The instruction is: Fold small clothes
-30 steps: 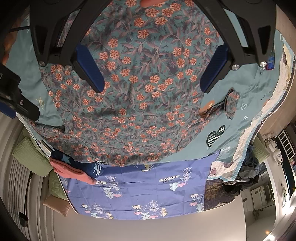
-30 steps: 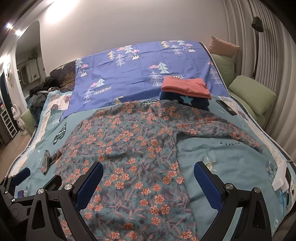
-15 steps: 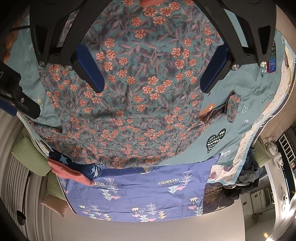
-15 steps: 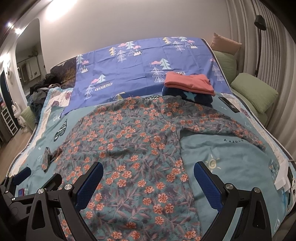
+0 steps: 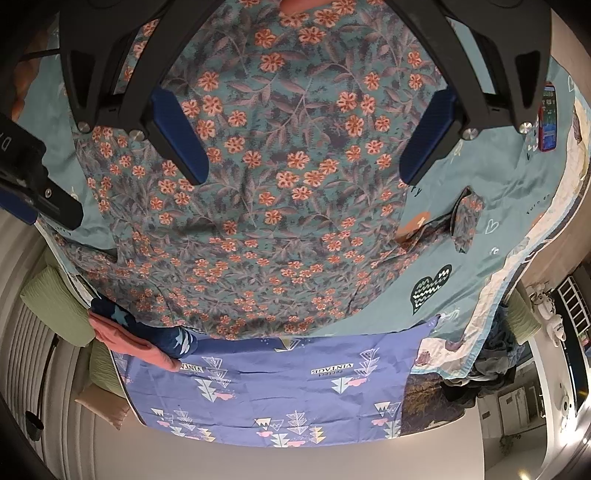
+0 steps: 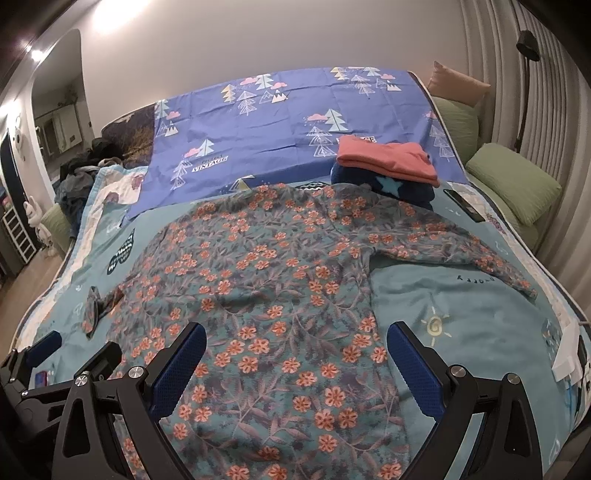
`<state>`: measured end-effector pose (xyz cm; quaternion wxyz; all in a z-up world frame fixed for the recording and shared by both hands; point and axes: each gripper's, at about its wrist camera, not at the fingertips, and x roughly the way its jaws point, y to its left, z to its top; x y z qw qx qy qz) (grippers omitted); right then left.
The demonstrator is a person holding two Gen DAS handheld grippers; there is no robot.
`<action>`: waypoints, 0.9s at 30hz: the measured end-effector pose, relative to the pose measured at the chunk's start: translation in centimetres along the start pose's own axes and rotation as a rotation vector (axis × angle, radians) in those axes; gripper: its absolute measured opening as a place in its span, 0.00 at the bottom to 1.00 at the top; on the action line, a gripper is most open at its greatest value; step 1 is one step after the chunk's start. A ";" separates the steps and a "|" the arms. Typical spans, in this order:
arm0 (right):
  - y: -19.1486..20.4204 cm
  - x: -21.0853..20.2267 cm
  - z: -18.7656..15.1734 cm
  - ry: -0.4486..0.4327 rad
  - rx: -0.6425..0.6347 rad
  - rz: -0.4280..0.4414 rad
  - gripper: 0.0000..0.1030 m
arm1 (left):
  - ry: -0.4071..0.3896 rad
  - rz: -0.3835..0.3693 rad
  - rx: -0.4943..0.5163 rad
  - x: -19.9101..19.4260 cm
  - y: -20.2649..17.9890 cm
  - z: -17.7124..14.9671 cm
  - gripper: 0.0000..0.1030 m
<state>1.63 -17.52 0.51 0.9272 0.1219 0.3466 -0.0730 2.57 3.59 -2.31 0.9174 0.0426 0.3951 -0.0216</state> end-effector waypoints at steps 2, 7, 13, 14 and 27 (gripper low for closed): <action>0.2 0.3 0.1 0.004 -0.004 0.000 0.97 | 0.007 0.001 -0.007 0.3 0.3 0.0 1.00; 0.5 1.0 0.3 0.014 -0.020 -0.002 0.97 | 0.034 -0.044 -0.046 1.5 2.1 0.3 1.00; 0.6 2.6 0.5 0.041 -0.048 -0.016 0.97 | 0.086 -0.010 -0.221 5.4 10.0 0.7 1.00; 0.5 2.8 0.5 0.045 -0.048 -0.017 0.97 | 0.092 0.010 -0.250 6.1 11.4 0.7 1.00; 0.1 7.3 0.9 0.131 -0.045 -0.038 0.97 | 0.230 0.239 -0.430 20.0 25.1 -1.1 0.75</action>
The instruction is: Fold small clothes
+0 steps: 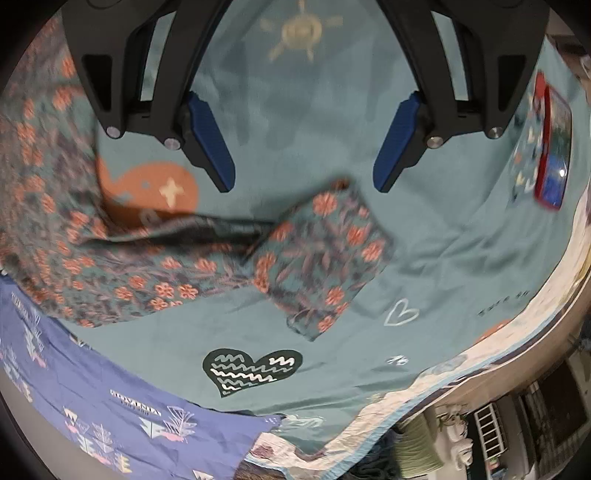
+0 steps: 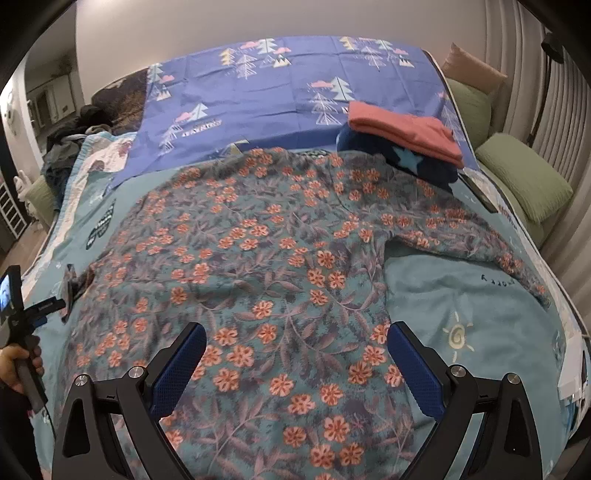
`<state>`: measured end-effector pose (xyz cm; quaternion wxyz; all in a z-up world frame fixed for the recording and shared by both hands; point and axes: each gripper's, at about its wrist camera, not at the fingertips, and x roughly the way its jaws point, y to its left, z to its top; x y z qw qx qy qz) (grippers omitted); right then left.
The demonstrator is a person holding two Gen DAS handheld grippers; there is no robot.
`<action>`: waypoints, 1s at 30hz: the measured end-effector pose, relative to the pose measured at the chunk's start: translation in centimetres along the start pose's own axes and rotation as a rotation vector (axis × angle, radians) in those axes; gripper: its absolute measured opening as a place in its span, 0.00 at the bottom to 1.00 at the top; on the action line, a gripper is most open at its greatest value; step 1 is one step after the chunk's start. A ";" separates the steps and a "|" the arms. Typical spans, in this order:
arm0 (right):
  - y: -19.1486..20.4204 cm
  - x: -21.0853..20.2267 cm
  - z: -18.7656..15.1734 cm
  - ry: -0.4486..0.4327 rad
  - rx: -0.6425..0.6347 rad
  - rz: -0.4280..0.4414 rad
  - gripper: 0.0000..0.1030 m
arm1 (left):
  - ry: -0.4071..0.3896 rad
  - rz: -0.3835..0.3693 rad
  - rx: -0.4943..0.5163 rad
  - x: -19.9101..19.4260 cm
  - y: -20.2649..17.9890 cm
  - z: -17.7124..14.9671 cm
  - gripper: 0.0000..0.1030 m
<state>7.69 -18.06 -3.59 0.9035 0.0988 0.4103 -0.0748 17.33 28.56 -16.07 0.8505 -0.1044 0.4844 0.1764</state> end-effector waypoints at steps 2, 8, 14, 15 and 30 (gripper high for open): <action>-0.1 0.5 0.1 0.010 0.006 -0.001 0.97 | 0.000 0.032 0.032 1.4 -0.9 0.5 0.75; -0.2 1.2 0.3 0.027 0.007 -0.008 0.97 | 0.060 0.057 0.093 5.9 -1.4 3.0 0.09; -1.3 1.4 0.4 0.027 0.026 -0.017 0.97 | 0.001 -0.122 0.029 0.7 0.2 6.1 0.04; -1.4 1.6 0.4 0.027 0.026 -0.017 0.97 | -0.020 -0.147 0.039 -0.5 0.1 6.7 0.04; -2.6 0.9 0.5 -0.011 0.026 0.040 0.97 | -0.061 -0.538 0.320 -18.1 -16.1 12.5 0.04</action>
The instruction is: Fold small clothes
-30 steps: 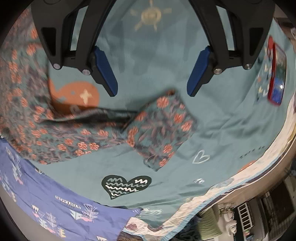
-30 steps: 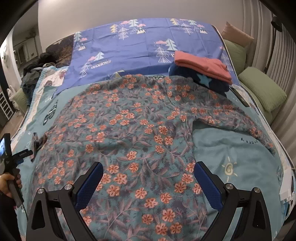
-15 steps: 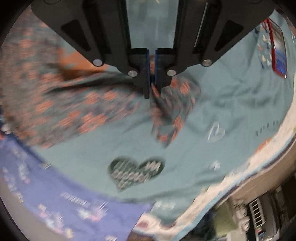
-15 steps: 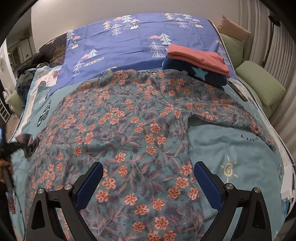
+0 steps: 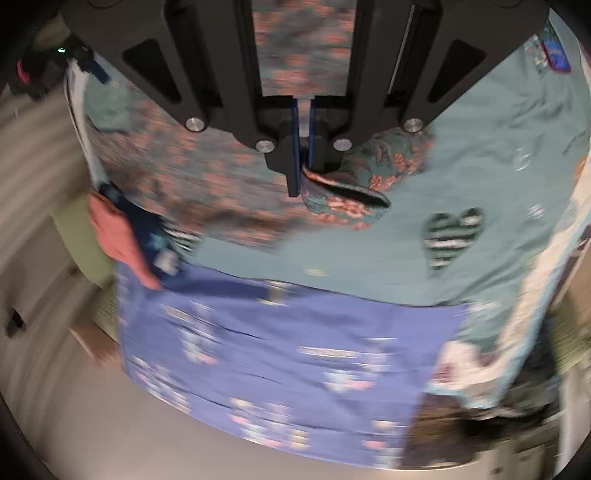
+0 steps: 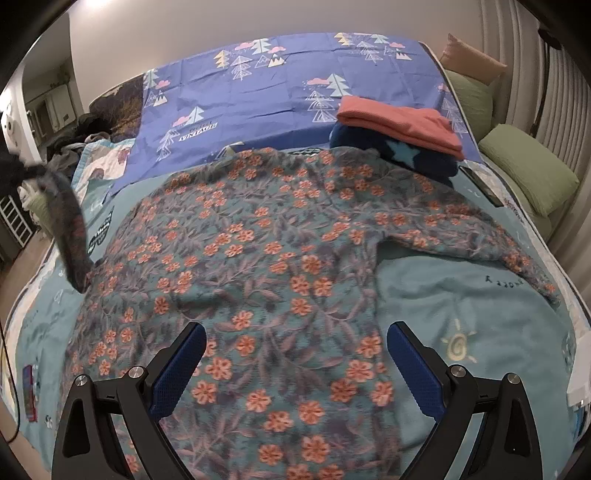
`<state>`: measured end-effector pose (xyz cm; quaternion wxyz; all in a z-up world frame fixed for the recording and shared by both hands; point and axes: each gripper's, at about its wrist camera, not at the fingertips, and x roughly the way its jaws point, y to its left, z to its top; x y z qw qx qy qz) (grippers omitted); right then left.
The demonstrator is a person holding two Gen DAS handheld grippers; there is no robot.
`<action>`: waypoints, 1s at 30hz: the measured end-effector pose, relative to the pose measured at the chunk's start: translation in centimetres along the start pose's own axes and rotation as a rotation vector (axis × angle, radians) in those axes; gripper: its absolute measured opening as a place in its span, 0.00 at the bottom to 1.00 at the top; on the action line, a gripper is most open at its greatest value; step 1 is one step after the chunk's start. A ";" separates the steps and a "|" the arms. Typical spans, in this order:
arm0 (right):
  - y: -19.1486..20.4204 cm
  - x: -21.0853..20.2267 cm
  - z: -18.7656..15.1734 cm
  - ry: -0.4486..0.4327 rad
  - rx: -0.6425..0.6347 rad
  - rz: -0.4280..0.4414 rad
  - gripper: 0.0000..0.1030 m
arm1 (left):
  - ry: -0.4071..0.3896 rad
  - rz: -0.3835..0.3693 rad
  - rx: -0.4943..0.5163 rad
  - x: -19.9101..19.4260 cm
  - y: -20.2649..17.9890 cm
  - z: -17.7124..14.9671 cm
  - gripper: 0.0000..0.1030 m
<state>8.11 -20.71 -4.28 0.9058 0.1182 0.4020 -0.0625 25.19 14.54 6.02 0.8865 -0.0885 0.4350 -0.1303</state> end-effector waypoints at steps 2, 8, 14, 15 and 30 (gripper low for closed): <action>-0.7 -0.2 0.0 -0.006 0.004 -0.003 0.97 | 0.014 -0.043 0.066 0.3 -4.0 -0.1 0.04; -3.0 0.0 -0.1 0.006 0.046 0.002 0.97 | 0.073 -0.133 0.262 3.0 -15.1 -0.4 0.04; -4.9 0.5 -0.4 0.021 0.091 0.000 0.97 | 0.154 -0.193 0.383 6.4 -22.5 -2.0 0.04; -5.1 0.6 -0.4 0.025 0.099 0.001 0.97 | 0.158 -0.212 0.399 6.7 -23.6 -2.2 0.04; -6.0 4.8 3.1 0.120 0.153 0.326 0.64 | -0.011 -0.004 0.337 4.2 -11.9 -4.5 0.55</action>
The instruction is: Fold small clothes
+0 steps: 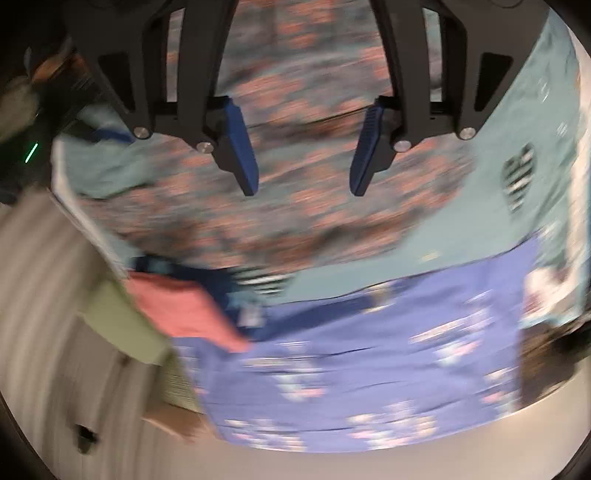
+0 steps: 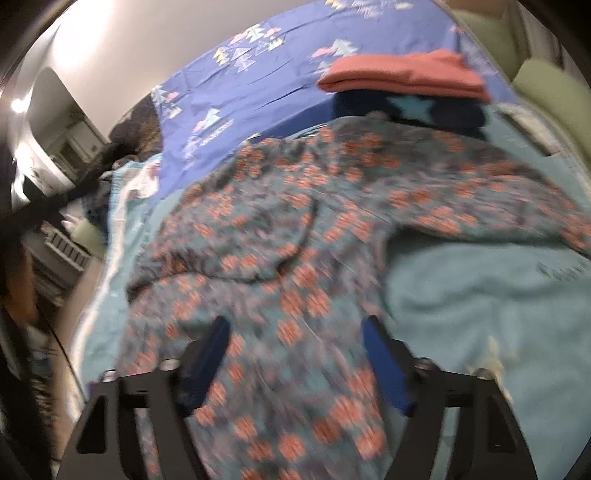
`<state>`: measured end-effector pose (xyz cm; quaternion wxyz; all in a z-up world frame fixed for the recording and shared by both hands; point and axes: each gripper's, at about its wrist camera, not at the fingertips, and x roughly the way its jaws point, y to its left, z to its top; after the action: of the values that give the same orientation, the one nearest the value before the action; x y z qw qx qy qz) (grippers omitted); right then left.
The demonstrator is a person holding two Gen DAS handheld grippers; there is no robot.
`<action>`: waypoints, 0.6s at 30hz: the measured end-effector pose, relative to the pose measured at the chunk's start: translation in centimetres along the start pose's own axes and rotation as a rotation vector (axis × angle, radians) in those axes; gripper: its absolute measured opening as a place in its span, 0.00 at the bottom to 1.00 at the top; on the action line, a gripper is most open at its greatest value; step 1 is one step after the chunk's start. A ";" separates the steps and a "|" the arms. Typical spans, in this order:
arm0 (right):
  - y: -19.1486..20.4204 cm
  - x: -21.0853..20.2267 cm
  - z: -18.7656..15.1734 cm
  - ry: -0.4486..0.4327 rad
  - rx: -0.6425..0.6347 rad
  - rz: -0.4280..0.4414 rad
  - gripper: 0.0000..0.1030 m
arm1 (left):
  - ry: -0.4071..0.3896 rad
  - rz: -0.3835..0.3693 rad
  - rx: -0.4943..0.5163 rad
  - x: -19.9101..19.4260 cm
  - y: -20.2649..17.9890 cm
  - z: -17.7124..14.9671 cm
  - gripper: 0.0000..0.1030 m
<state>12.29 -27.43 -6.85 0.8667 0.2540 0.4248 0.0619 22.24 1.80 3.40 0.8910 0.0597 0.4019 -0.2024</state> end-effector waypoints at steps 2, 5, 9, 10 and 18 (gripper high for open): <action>0.1 1.7 2.2 0.031 0.015 0.054 0.58 | 0.005 0.091 -0.041 0.4 4.1 -2.5 0.56; 0.3 4.5 5.3 0.067 0.023 0.076 0.58 | 0.035 0.212 -0.109 1.8 9.4 -6.0 0.56; -0.1 8.6 8.6 0.125 0.062 0.069 0.63 | 0.089 0.249 -0.182 4.0 13.5 -10.2 0.57; -0.3 9.7 9.0 0.144 0.066 0.056 0.65 | 0.105 0.242 -0.186 4.6 13.9 -11.0 0.57; 0.0 12.8 9.8 0.149 0.077 0.121 0.62 | 0.136 0.200 -0.164 8.9 13.7 -12.7 0.57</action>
<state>27.87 -27.15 -10.86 0.8170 0.3067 0.4742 0.1163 24.32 14.88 -12.49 0.8794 0.0399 0.4686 -0.0744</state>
